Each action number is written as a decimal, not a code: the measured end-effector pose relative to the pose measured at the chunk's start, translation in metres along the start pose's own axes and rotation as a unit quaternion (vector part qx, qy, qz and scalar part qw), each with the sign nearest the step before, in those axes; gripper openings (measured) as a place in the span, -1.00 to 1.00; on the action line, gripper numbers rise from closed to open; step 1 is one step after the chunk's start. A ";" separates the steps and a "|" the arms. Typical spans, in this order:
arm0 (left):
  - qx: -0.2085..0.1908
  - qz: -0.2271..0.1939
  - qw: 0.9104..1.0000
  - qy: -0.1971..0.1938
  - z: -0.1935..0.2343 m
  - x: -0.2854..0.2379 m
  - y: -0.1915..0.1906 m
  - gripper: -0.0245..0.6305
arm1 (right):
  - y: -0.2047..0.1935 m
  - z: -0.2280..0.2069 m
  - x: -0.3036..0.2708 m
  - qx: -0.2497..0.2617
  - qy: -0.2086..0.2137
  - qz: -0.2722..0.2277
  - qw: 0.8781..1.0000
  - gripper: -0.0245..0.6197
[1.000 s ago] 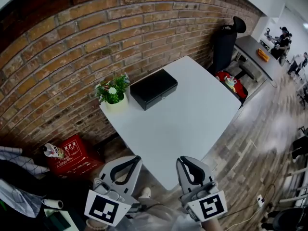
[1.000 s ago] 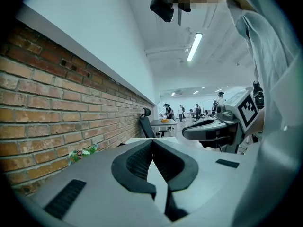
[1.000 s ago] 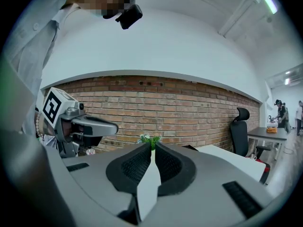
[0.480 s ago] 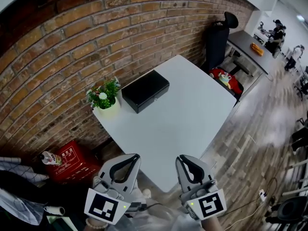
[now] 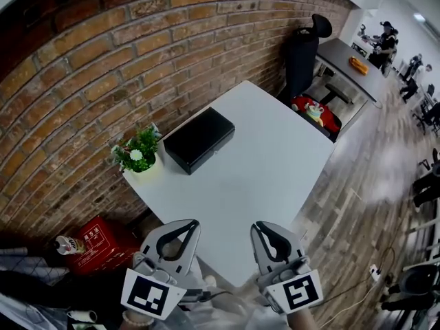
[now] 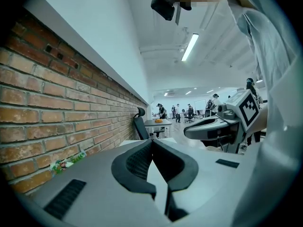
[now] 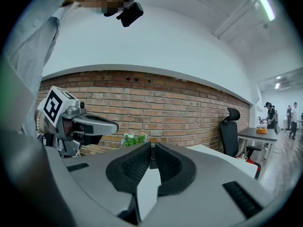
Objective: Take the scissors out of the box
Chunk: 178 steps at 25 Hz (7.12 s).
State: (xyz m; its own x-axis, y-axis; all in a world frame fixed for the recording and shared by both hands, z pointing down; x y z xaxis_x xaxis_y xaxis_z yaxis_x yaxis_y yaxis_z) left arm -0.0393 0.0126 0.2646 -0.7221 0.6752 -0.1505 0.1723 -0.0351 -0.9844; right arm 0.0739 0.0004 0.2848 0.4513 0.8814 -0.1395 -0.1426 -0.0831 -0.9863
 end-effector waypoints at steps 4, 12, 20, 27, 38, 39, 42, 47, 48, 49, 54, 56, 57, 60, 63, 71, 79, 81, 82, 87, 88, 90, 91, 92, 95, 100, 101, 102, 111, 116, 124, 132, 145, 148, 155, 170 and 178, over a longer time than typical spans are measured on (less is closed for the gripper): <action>-0.004 0.004 1.000 -0.012 0.025 -0.014 -0.004 -0.87 | -0.002 -0.004 -0.029 0.000 0.000 0.011 1.000 -0.76; 0.003 0.026 0.999 -0.034 0.070 -0.037 -0.022 -0.87 | -0.005 -0.013 -0.095 -0.007 -0.004 0.013 1.000 -0.76; 0.014 0.043 0.998 -0.050 0.107 -0.058 -0.044 -0.87 | -0.030 -0.021 -0.156 0.020 0.008 0.040 0.999 -0.76; 0.026 0.050 0.997 -0.055 0.133 -0.072 -0.061 -0.87 | -0.054 -0.026 -0.205 0.042 0.022 0.059 0.997 -0.76; 0.038 0.064 0.995 -0.062 0.160 -0.090 -0.082 -0.87 | -0.096 -0.028 -0.271 0.067 0.051 0.107 0.991 -0.75; 0.039 0.065 0.995 -0.063 0.162 -0.092 -0.084 -0.87 | -0.101 -0.027 -0.276 0.067 0.054 0.113 0.990 -0.75; 0.043 0.067 0.995 -0.067 0.166 -0.097 -0.089 -0.87 | -0.116 -0.027 -0.291 0.070 0.066 0.131 0.987 -0.75; 0.047 0.074 0.993 -0.077 0.169 -0.102 -0.099 -0.87 | -0.140 -0.026 -0.312 0.082 0.079 0.144 0.983 -0.75; 0.048 0.074 0.993 -0.078 0.170 -0.103 -0.100 -0.87 | -0.145 -0.025 -0.316 0.085 0.084 0.150 0.981 -0.75; 0.049 0.074 0.993 -0.078 0.171 -0.104 -0.102 -0.87 | -0.152 -0.024 -0.320 0.089 0.089 0.157 0.980 -0.73; 0.054 0.074 0.993 -0.079 0.176 -0.108 -0.108 -0.87 | -0.173 -0.025 -0.336 0.096 0.094 0.178 0.975 -0.60; 0.056 0.076 0.992 -0.080 0.178 -0.110 -0.111 -0.87 | -0.179 -0.027 -0.342 0.094 0.093 0.184 0.974 -0.60; 0.057 0.077 0.992 -0.081 0.178 -0.111 -0.112 -0.87 | -0.183 -0.028 -0.345 0.093 0.094 0.187 0.973 -0.60; 0.058 0.079 0.992 -0.083 0.179 -0.113 -0.116 -0.87 | -0.191 -0.028 -0.350 0.095 0.097 0.194 0.972 -0.60; 0.060 0.081 0.991 -0.085 0.182 -0.114 -0.119 -0.87 | -0.196 -0.027 -0.355 0.094 0.102 0.198 0.970 -0.60; 0.061 0.092 0.990 -0.091 0.182 -0.118 -0.125 -0.87 | -0.203 -0.025 -0.364 0.090 0.101 0.197 0.971 -0.60; 0.056 0.095 0.989 -0.097 0.179 -0.119 -0.126 -0.87 | -0.203 -0.027 -0.364 0.084 0.097 0.186 0.974 -0.64; 0.055 0.096 0.989 -0.100 0.178 -0.120 -0.126 -0.87 | -0.204 -0.028 -0.363 0.084 0.097 0.185 0.974 -0.64; 0.054 0.097 0.989 -0.101 0.178 -0.121 -0.126 -0.87 | -0.204 -0.028 -0.362 0.084 0.097 0.184 0.974 -0.64; 0.053 0.099 0.988 -0.106 0.172 -0.123 -0.125 -0.87 | -0.205 -0.032 -0.356 0.083 0.095 0.186 0.974 -0.64; 0.052 0.099 0.988 -0.107 0.171 -0.123 -0.125 -0.87 | -0.205 -0.033 -0.355 0.082 0.094 0.186 0.974 -0.64; 0.050 0.099 0.988 -0.109 0.170 -0.123 -0.125 -0.87 | -0.205 -0.035 -0.353 0.081 0.093 0.186 0.975 -0.64; 0.050 0.099 0.988 -0.110 0.169 -0.123 -0.125 -0.87 | -0.206 -0.035 -0.351 0.081 0.093 0.186 0.975 -0.64; 0.049 0.100 0.988 -0.111 0.168 -0.123 -0.126 -0.87 | -0.206 -0.036 -0.350 0.081 0.093 0.186 0.975 -0.64; 0.049 0.102 0.987 -0.114 0.165 -0.125 -0.127 -0.87 | -0.207 -0.038 -0.346 0.081 0.092 0.186 0.975 -0.64; 0.047 0.104 0.986 -0.121 0.157 -0.129 -0.127 -0.87 | -0.210 -0.043 -0.338 0.079 0.090 0.185 0.975 -0.64; 0.047 0.104 0.986 -0.123 0.156 -0.129 -0.127 -0.87 | -0.210 -0.044 -0.336 0.079 0.089 0.185 0.975 -0.64; 0.047 0.104 0.986 -0.125 0.154 -0.130 -0.127 -0.87 | -0.210 -0.045 -0.334 0.078 0.088 0.186 0.976 -0.64; 0.045 0.106 0.984 -0.139 0.139 -0.136 -0.125 -0.87 | -0.215 -0.056 -0.315 0.083 0.084 0.190 0.975 -0.64; 0.043 0.104 0.983 -0.146 0.131 -0.139 -0.123 -0.87 | -0.216 -0.062 -0.304 0.082 0.079 0.194 0.974 -0.64; 0.041 0.103 0.981 -0.157 0.121 -0.142 -0.123 -0.87 | -0.221 -0.071 -0.289 0.082 0.069 0.200 0.974 -0.64; 0.037 0.101 0.980 -0.170 0.110 -0.146 -0.122 -0.87 | -0.225 -0.082 -0.271 0.078 0.056 0.206 0.974 -0.64; 0.037 0.105 0.977 -0.180 0.096 -0.154 -0.124 -0.87 | -0.225 -0.087 -0.259 0.071 0.045 0.202 0.976 -0.64; 0.036 0.108 0.978 -0.174 0.099 -0.157 -0.125 -0.87 | -0.226 -0.087 -0.259 0.069 0.043 0.203 0.976 -0.64; 0.034 0.123 0.979 -0.156 0.110 -0.166 -0.133 -0.87 | -0.231 -0.086 -0.261 0.069 0.042 0.209 0.975 -0.64; 0.050 0.185 0.973 -0.129 0.136 -0.202 -0.154 -0.87 | -0.227 -0.086 -0.249 0.043 0.040 0.210 0.976 -0.64; 0.056 0.240 0.962 -0.117 0.145 -0.222 -0.179 -0.86 | -0.202 -0.098 -0.215 0.014 -0.004 0.178 0.984 -0.64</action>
State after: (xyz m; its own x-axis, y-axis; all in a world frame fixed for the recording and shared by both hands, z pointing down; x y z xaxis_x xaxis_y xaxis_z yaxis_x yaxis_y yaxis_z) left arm -0.0067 -0.2379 0.4609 -0.7106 0.3784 -0.5932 0.4597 -0.3886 -0.7985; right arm 0.0920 -0.2175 0.5058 0.3624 0.8020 -0.4748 -0.3139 -0.3746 -0.8724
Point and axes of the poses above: the fingertips, and each gripper's own axes: x backward along the fingers, z to its left, y out of its top, the point moved 1 cm from there along x, backward along the fingers, and after that the axes turned 14 degrees about -y, right-handed, at the moved point
